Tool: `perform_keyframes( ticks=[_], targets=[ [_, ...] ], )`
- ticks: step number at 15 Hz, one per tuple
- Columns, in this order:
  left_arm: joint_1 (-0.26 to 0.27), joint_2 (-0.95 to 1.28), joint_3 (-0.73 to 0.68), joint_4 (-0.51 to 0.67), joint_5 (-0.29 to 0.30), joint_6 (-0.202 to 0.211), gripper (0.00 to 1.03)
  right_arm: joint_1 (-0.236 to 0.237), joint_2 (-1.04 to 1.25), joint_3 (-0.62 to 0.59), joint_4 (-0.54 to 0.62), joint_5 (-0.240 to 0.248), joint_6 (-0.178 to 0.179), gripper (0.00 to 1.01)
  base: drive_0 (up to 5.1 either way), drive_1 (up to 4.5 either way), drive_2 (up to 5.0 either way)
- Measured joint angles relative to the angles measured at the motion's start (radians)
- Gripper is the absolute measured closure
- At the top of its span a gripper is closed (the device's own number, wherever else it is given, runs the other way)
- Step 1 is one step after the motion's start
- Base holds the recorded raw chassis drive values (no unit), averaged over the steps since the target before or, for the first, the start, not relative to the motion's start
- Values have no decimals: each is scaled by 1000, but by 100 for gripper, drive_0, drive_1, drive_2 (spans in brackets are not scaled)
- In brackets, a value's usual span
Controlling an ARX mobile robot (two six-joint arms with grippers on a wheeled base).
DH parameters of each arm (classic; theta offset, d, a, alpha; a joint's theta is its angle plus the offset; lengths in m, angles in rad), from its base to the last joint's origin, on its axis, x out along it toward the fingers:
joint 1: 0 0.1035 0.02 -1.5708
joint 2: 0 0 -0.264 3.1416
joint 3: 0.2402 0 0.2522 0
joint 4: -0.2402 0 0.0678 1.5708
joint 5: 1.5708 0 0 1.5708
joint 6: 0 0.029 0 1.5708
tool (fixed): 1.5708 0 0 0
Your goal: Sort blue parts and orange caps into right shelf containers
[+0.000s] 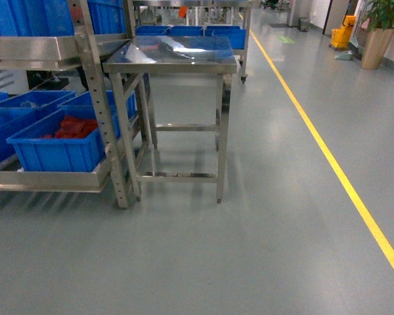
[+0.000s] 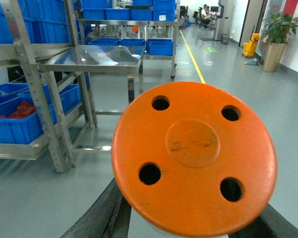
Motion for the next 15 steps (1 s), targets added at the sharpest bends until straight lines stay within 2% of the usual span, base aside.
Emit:
perform_keyframes(
  ticks=[15],
  targets=[
    [0,0,0,6,0,0,61,0,0,0,3,0,0,58,-2,427,-431]
  ],
)
